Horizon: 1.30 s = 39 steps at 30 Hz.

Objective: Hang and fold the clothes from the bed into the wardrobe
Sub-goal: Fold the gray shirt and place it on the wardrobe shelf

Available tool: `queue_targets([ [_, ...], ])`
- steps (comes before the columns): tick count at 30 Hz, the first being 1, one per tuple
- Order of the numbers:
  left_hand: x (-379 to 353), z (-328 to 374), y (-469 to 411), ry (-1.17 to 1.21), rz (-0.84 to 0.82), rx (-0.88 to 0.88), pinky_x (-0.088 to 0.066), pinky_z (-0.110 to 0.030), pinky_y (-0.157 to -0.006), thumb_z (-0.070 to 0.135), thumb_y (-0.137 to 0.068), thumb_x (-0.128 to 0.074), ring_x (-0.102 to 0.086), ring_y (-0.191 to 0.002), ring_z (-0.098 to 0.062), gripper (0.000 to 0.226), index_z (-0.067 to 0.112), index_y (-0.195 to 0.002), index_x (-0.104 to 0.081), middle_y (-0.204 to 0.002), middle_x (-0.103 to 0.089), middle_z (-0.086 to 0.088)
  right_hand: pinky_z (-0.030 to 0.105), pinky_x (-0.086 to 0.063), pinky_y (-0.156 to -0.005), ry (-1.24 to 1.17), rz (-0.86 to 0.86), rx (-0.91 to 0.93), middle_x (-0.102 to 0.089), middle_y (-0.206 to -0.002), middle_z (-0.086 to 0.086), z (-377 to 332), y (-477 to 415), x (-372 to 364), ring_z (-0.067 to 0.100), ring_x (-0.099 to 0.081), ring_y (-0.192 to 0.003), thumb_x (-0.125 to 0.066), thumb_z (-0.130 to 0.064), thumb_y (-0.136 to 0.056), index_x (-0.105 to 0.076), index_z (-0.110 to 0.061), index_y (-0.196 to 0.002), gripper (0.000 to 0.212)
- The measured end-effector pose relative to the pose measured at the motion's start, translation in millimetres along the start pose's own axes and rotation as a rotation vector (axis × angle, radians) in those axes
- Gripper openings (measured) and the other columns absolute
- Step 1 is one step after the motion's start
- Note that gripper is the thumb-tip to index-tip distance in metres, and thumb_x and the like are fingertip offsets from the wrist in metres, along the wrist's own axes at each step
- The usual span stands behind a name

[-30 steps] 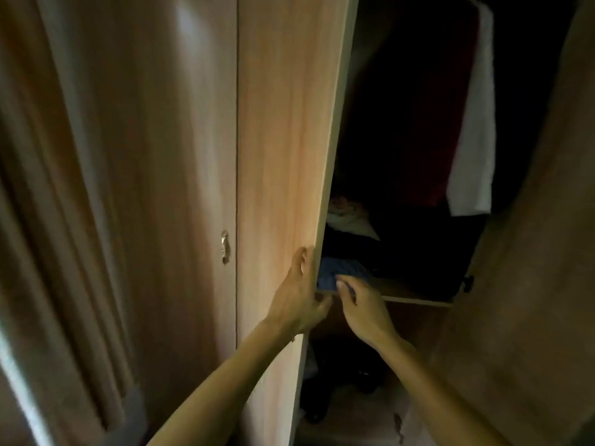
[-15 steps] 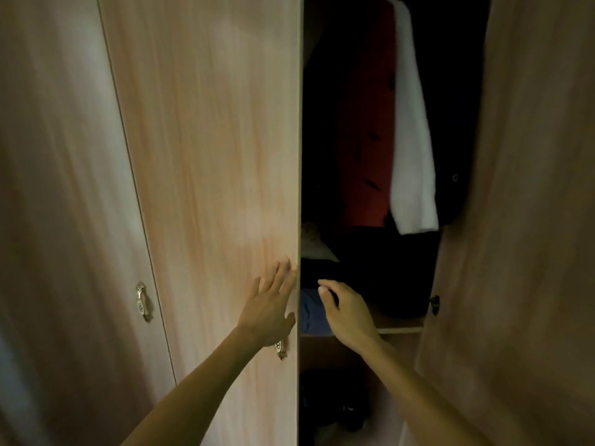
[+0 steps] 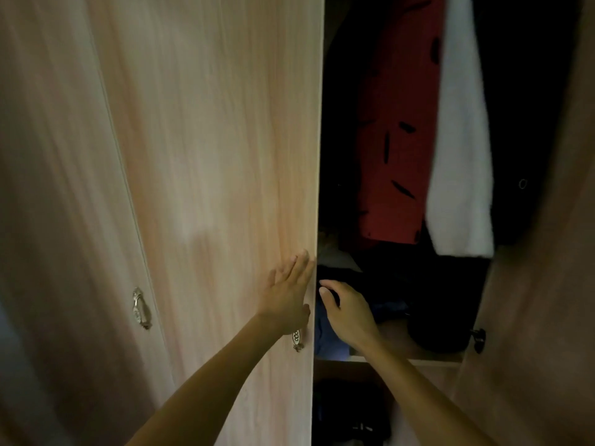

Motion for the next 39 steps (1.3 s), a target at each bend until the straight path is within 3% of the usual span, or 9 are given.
queue_targets([
  [8, -9, 7, -42, 0.113, -0.043, 0.08, -0.005, -0.041, -0.118, 0.028, -0.083, -0.056, 0.017, -0.144, -0.028, 0.098, 0.012, -0.149, 0.015, -0.156, 0.023, -0.008, 0.017, -0.036, -0.096, 0.1, 0.042, -0.042, -0.057, -0.132, -0.002, 23, -11, 22, 0.012, -0.052, -0.12, -0.047, -0.031, -0.098, -0.056, -0.02, -0.13, 0.035],
  [15, -9, 4, -39, 0.16, -0.057, 0.029, -0.005, -0.042, -0.116, 0.031, -0.083, -0.056, 0.017, -0.144, -0.027, 0.097, 0.013, -0.15, 0.013, -0.156, 0.022, -0.006, 0.021, -0.039, -0.097, 0.173, 0.067, -0.088, -0.054, -0.134, -0.002, 24, 0, 28, 0.014, -0.051, -0.122, -0.052, -0.029, -0.096, -0.054, -0.021, -0.132, 0.037],
  [18, 5, 5, -25, 0.262, 0.082, -0.009, -0.013, -0.043, -0.114, 0.05, -0.086, -0.047, -0.007, -0.145, -0.027, 0.084, 0.013, -0.151, -0.007, -0.158, -0.007, -0.007, 0.019, -0.04, -0.091, 0.203, 0.12, -0.11, -0.057, -0.131, -0.002, 21, 15, 32, 0.014, -0.054, -0.117, -0.05, -0.031, -0.097, -0.056, -0.02, -0.13, 0.035],
  [21, 12, 12, 4, 0.38, 0.202, -0.001, -0.024, -0.042, -0.108, 0.064, -0.082, -0.019, -0.03, -0.136, -0.029, 0.082, 0.012, -0.144, -0.031, -0.146, -0.038, -0.007, 0.024, -0.043, -0.088, 0.284, 0.167, -0.138, -0.062, -0.125, 0.001, 20, 39, 39, 0.017, -0.058, -0.112, -0.048, -0.035, -0.096, -0.06, -0.018, -0.125, 0.036],
  [23, 0, 22, 23, 0.473, 0.176, -0.031, -0.024, -0.045, -0.111, 0.064, -0.083, -0.011, -0.031, -0.136, -0.03, 0.083, 0.013, -0.143, -0.036, -0.146, -0.04, -0.009, 0.028, -0.045, -0.088, 0.303, 0.198, -0.182, -0.064, -0.121, 0.004, 23, 62, 44, 0.021, -0.06, -0.109, -0.044, -0.04, -0.094, -0.062, -0.015, -0.122, 0.042],
  [25, -18, 31, 41, 0.542, 0.153, -0.048, -0.025, -0.048, -0.111, 0.061, -0.087, -0.015, -0.034, -0.135, -0.03, 0.076, 0.013, -0.14, -0.041, -0.143, -0.044, -0.01, 0.027, -0.046, -0.088, 0.298, 0.216, -0.223, -0.064, -0.12, 0.006, 24, 90, 48, 0.022, -0.062, -0.105, -0.045, -0.038, -0.094, -0.062, -0.014, -0.122, 0.041],
  [28, -35, 55, 67, 0.64, 0.113, -0.095, -0.032, -0.049, -0.106, 0.057, -0.09, -0.021, -0.04, -0.132, -0.029, 0.069, 0.012, -0.135, -0.047, -0.138, -0.05, -0.01, 0.012, -0.038, -0.084, 0.304, 0.174, -0.296, -0.062, -0.122, 0.005, 26, 133, 49, 0.018, -0.06, -0.107, -0.047, -0.025, -0.098, -0.059, -0.013, -0.126, 0.032],
  [32, -37, 96, 101, 0.752, 0.072, -0.171, -0.04, -0.043, -0.097, 0.053, -0.09, -0.026, -0.052, -0.115, -0.031, 0.062, 0.009, -0.126, -0.053, -0.125, -0.058, -0.012, 0.006, -0.033, -0.083, 0.318, 0.15, -0.394, -0.063, -0.122, 0.003, 34, 182, 65, 0.016, -0.059, -0.109, -0.047, -0.02, -0.099, -0.058, -0.013, -0.127, 0.031],
  [39, -11, 176, 143, 0.779, 0.039, -0.31, -0.047, -0.038, -0.085, 0.048, -0.091, -0.032, -0.061, -0.096, -0.032, 0.054, 0.007, -0.113, -0.06, -0.105, -0.067, -0.013, 0.014, -0.042, -0.089, 0.315, 0.2, -0.434, -0.065, -0.119, 0.005, 48, 247, 117, 0.008, -0.058, -0.099, -0.046, -0.019, -0.099, -0.056, -0.01, -0.127, 0.031],
])
Point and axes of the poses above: each hand's wrist, its own y-axis away from the middle knuckle, its own x-axis out of the back of the hand, z = x × y, the point moved 8 cm from there along -y, towards the middle knuckle
